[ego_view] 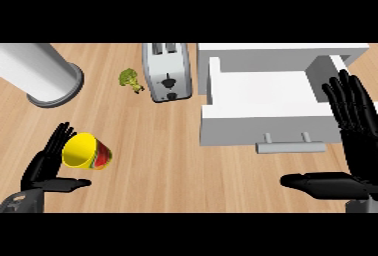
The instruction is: Pick up the cup, place it into the drawer and close the drawer
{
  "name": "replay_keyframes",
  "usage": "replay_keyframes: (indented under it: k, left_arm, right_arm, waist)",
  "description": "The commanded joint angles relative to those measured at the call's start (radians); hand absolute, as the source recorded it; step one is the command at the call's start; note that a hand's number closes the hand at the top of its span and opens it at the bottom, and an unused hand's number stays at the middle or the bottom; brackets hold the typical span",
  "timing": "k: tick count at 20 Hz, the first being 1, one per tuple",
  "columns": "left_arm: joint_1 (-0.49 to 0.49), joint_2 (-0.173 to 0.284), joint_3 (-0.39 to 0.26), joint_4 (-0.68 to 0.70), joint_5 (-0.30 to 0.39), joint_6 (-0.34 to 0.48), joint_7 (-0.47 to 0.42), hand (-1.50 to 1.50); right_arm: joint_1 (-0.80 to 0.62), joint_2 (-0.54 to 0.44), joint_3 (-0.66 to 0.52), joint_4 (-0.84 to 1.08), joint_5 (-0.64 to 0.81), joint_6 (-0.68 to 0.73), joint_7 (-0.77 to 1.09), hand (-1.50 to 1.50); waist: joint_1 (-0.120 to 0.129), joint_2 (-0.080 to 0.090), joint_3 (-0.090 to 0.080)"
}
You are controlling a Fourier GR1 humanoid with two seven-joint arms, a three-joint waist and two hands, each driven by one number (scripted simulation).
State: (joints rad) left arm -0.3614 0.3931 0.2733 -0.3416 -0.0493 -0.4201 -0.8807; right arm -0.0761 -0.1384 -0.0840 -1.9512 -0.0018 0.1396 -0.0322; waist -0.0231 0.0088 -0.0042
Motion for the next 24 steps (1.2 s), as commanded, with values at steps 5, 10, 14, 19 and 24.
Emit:
replay_keyframes:
  k: [5,10,14,19,24]
  left_arm:
    - [-0.041,0.032,-0.017,0.076,-0.025,-0.115,-0.16,-1.5]
    - [-0.03,-0.003,-0.026,0.101,-0.032,-0.112,-0.201,-1.5]
    - [-0.073,-0.002,-0.017,0.121,-0.023,-0.112,-0.183,-1.5]
    - [-0.062,-0.023,-0.026,0.106,-0.012,-0.193,-0.201,-1.5]
    - [-0.082,-0.05,-0.037,0.096,-0.006,-0.216,-0.186,-1.5]
  right_arm:
    - [-0.069,-0.02,-0.014,0.028,0.004,-0.002,0.048,-1.5]
    - [-0.05,-0.005,-0.012,-0.044,-0.029,-0.006,0.095,-1.5]
    - [-0.005,0.01,0.015,0.005,0.007,0.006,-0.005,-1.5]
    - [-0.015,0.005,0.013,-0.008,0.004,0.006,0.023,-1.5]
    - [-0.013,0.002,0.0,0.056,0.013,0.011,-0.019,-1.5]
  waist:
    - [0.003,0.002,0.0]
    - [-0.005,0.002,-0.002]
    - [-0.008,0.004,-0.001]
    - [-0.007,0.004,-0.002]
    - [-0.004,0.006,-0.001]
